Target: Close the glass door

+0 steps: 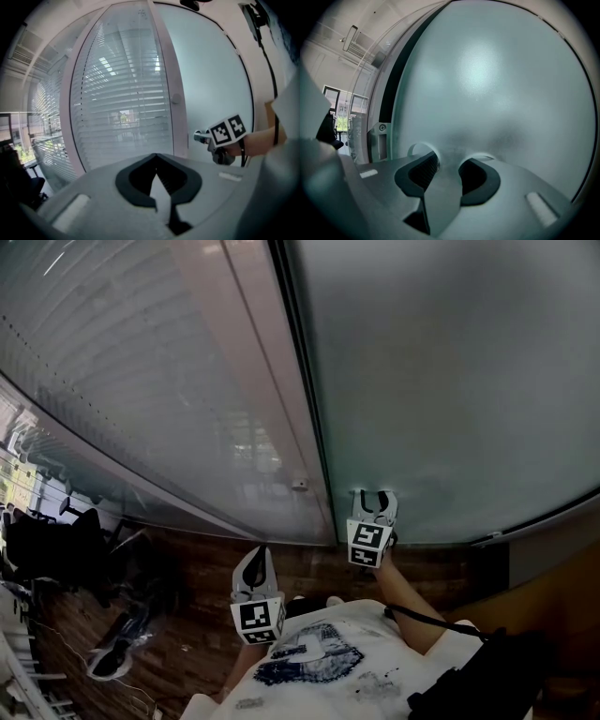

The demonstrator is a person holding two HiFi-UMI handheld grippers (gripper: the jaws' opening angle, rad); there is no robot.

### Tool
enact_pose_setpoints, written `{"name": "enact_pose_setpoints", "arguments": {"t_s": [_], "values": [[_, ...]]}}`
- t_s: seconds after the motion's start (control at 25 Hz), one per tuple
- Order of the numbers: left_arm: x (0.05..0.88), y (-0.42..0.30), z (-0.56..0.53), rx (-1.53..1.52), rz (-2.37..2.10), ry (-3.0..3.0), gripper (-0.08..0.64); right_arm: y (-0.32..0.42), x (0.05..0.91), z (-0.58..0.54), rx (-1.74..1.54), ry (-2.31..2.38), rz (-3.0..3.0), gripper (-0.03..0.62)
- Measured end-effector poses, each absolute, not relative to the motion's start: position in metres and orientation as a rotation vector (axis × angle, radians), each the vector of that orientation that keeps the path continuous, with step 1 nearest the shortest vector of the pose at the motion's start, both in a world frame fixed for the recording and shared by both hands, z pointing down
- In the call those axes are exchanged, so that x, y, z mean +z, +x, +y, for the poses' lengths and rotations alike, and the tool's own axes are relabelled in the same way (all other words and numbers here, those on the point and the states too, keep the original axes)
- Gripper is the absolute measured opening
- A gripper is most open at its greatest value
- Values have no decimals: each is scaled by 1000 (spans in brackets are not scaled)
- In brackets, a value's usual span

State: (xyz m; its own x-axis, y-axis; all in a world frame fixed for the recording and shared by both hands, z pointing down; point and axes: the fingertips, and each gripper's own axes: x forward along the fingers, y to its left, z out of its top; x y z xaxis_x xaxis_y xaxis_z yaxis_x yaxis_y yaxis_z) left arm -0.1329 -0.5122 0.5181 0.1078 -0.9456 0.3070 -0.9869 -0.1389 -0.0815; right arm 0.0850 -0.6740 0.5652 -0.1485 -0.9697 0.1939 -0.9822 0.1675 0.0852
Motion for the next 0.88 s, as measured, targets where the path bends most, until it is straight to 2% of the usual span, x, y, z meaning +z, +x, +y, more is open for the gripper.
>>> {"name": "enact_pose_setpoints", "arguments": {"t_s": [0.88], "values": [[533, -181, -403, 428, -1985, 2061, 3, 102, 568, -682, 89, 1919, -2216, 144]]}}
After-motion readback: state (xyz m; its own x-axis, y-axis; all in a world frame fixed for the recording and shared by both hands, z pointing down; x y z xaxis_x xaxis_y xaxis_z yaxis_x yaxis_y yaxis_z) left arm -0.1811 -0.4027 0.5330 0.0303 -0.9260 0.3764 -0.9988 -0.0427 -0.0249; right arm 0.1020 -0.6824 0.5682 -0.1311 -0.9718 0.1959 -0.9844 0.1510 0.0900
